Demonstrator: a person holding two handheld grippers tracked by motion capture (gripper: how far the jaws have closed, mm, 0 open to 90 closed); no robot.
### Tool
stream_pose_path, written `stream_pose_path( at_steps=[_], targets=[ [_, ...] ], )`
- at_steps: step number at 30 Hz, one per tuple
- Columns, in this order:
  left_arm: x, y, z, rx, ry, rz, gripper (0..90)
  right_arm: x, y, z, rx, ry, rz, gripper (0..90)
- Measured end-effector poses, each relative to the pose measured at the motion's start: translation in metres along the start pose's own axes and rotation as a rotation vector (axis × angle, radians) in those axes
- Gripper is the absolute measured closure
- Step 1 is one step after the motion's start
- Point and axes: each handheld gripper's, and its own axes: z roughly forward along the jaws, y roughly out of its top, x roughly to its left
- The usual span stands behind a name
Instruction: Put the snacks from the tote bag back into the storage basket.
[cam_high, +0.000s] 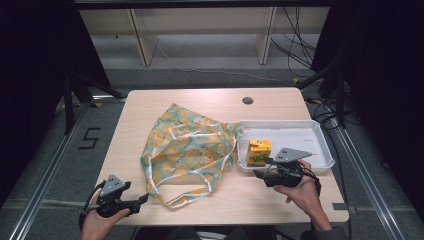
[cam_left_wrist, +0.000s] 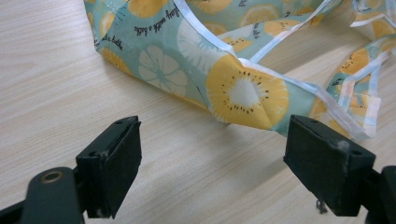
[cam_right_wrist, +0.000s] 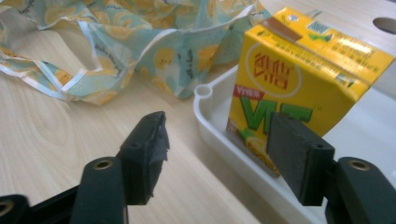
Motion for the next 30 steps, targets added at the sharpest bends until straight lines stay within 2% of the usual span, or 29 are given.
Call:
stream_pose_path(
  at_steps=[1,3,4,5,6,7,8,13,14,17,19,20,23,27,28,29,30],
  targets=[
    [0.003,0.001,-0.002,0.02,0.002,0.041,18.3,-0.001,-0.002,0.0,0.001,-0.001,-0.013,37.2],
    [0.003,0.0,-0.002,0.025,0.002,0.032,18.3,0.002,-0.006,-0.001,0.019,-0.006,0.001,35.4],
    [0.002,0.0,-0.001,0.015,0.015,0.01,18.3,0.004,-0.008,0.0,0.014,-0.014,0.003,34.6],
    [0.001,0.0,-0.001,0.011,0.012,0.005,18.3,0.005,-0.01,-0.001,0.012,-0.014,0.006,34.6],
    [0.003,0.0,-0.002,0.025,0.001,0.028,18.3,0.006,-0.012,-0.001,0.015,-0.007,0.01,34.2],
    [0.0,0.0,0.001,-0.003,0.001,-0.001,18.3,0.007,-0.014,-0.002,0.026,-0.008,0.02,32.8],
    [0.0,-0.001,0.001,-0.01,0.0,-0.004,18.3,0.008,-0.015,-0.001,0.024,-0.015,0.01,31.0],
    [0.0,0.0,0.001,-0.006,0.003,-0.003,18.3,0.014,-0.021,-0.003,0.032,-0.015,0.028,28.3],
    [0.002,0.0,0.0,0.012,0.007,0.018,18.3,0.015,-0.022,-0.003,0.024,-0.021,0.028,27.9],
    [0.002,0.0,0.0,0.009,0.011,0.014,18.3,0.017,-0.025,-0.004,0.023,-0.036,0.02,26.0],
    [0.002,0.0,0.0,0.013,0.004,0.011,18.3,0.019,-0.027,-0.005,0.042,-0.041,0.034,25.2],
    [0.003,0.0,-0.002,0.031,0.007,0.031,18.3,0.018,-0.03,-0.006,0.052,-0.031,0.029,24.7],
    [0.002,0.0,-0.001,0.019,0.009,0.017,18.3,0.02,-0.032,-0.007,0.051,-0.038,0.035,24.6],
    [0.003,0.0,-0.001,0.028,0.007,0.028,18.3,0.022,-0.037,-0.011,0.048,-0.052,0.03,23.5],
    [0.003,0.0,-0.001,0.029,-0.001,0.038,18.3,0.024,-0.04,-0.012,0.068,-0.044,0.047,22.9],
    [0.0,0.0,0.002,0.0,-0.004,-0.006,18.3,0.024,-0.041,-0.012,0.07,-0.054,0.029,22.5],
    [0.001,-0.001,0.001,0.005,0.0,0.006,18.3,0.025,-0.042,-0.012,0.07,-0.055,0.027,22.2]
  ],
)
